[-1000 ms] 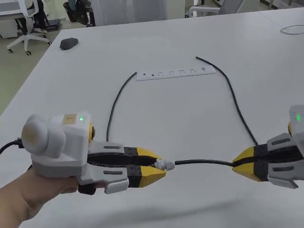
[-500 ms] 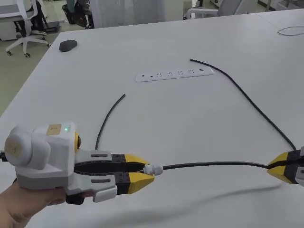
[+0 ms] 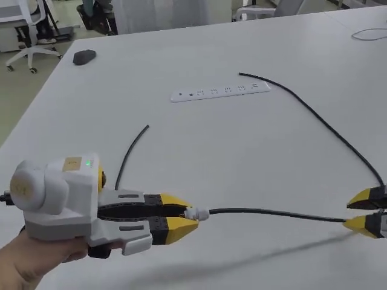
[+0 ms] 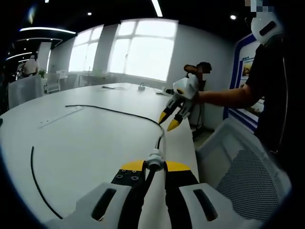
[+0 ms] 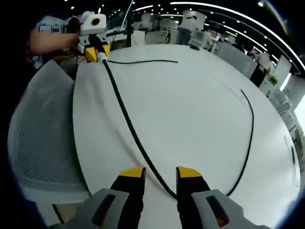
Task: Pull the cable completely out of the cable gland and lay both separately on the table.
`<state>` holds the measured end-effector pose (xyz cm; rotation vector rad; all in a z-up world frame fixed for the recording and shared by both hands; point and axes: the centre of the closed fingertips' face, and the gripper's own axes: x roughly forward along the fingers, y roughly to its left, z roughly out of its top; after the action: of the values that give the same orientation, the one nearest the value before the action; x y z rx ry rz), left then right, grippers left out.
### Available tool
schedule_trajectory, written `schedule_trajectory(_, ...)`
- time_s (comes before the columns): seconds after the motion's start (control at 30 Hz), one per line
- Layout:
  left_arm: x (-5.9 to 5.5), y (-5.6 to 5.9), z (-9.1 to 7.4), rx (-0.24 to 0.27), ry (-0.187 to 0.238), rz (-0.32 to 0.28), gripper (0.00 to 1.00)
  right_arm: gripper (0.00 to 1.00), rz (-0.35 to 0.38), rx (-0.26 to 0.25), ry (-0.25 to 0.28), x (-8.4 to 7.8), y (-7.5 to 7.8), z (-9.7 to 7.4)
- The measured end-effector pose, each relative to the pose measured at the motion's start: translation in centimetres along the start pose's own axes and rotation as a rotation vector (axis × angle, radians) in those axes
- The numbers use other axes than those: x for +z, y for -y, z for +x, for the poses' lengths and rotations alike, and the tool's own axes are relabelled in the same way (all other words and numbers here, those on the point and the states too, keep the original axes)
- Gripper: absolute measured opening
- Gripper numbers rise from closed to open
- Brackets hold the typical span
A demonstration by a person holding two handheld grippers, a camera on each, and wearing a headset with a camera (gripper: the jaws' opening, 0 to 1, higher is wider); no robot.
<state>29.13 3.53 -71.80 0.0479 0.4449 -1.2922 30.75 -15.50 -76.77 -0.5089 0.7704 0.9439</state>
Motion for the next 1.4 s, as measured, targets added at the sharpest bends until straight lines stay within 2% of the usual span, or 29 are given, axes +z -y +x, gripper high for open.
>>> schedule_trajectory(0.07, -0.1, 0.2, 0.3, -0.007, -0.009, 0.008, 0.15, 0.17, -0.036, 0.032, 0.078, 3.2, -1.4, -0.1)
schedule_trajectory(0.13, -0.2, 0.4, 0.6, -0.015, -0.012, 0.013, 0.15, 0.18, -0.053, 0.106, 0.154, 6.5, -3.7, 0.0)
schedule_trajectory(0.17, -0.1, 0.5, 0.8, -0.018, -0.012, 0.016, 0.15, 0.19, -0.064, 0.125, 0.177, 7.6, -4.5, 0.0)
schedule_trajectory(0.2, 0.0, 0.7, 1.0, -0.023, -0.013, 0.021, 0.15, 0.21, -0.103, 0.169, 0.198, 9.0, -5.9, 0.2)
schedule_trajectory(0.27, 0.1, 0.9, 1.1, -0.029, -0.014, 0.028, 0.15, 0.28, -0.162, 0.206, 0.187, 9.9, -7.4, 0.8)
schedule_trajectory(0.33, 0.2, 1.4, 1.3, -0.050, -0.030, 0.024, 0.15, 0.21, -0.238, 0.211, 0.194, 11.1, -8.5, 1.7)
schedule_trajectory(0.43, 0.7, 1.9, 1.4, -0.061, -0.025, 0.047, 0.15, 0.20, -0.241, 0.258, 0.193, 11.8, -10.1, 2.7)
schedule_trajectory(0.5, 1.1, 2.0, 1.5, -0.067, -0.009, 0.047, 0.15, 0.16, -0.247, 0.269, 0.187, 12.1, -10.6, 3.2)
schedule_trajectory(0.6, 1.4, 2.2, 1.6, -0.070, -0.006, 0.053, 0.15, 0.11, -0.260, 0.271, 0.185, 12.3, -10.8, 3.4)
schedule_trajectory(0.7, 1.2, 2.2, 1.7, -0.072, -0.011, 0.059, 0.15, 0.05, -0.274, 0.253, 0.178, 12.3, -10.5, 3.5)
schedule_trajectory(0.73, 1.3, 2.3, 1.8, -0.072, -0.007, 0.071, 0.15, 0.00, -0.278, 0.237, 0.174, 12.3, -10.2, 3.5)
schedule_trajectory(0.87, 1.3, 2.2, 2.0, -0.070, -0.003, 0.076, 0.15, 0.00, -0.269, 0.226, 0.185, 12.1, -9.9, 3.2)
schedule_trajectory(0.93, 1.5, 2.2, 2.2, -0.067, 0.007, 0.073, 0.15, 0.00, -0.185, 0.210, 0.187, 12.1, -9.4, 3.2)
schedule_trajectory(0.97, 1.5, 2.0, 2.1, -0.058, 0.004, 0.083, 0.15, 0.00, -0.183, 0.197, 0.177, 11.7, -9.0, 3.1)
schedule_trajectory(1.07, 1.4, 1.4, 1.6, -0.041, 0.000, 0.078, 0.15, 0.00, -0.152, 0.122, 0.130, 10.0, -7.1, 2.9)
schedule_trajectory(1.17, 1.4, 1.1, 0.9, -0.035, 0.002, 0.063, 0.15, 0.00, -0.105, 0.082, 0.117, 8.4, -5.6, 2.2)
schedule_trajectory(1.27, 1.2, 0.9, 0.3, -0.029, -0.009, 0.074, 0.15, 0.00, -0.071, 0.029, 0.105, 6.7, -4.0, 1.5)
schedule_trajectory(1.33, 1.2, 0.8, 0.0, -0.024, -0.008, 0.073, 0.15, 0.00, -0.061, -0.028, 0.065, 4.9, -2.5, 1.0)
schedule_trajectory(1.4, 1.1, 0.7, -0.2, -0.013, -0.009, 0.078, 0.15, 0.00, -0.012, -0.062, 0.041, 3.2, -1.3, 0.7)
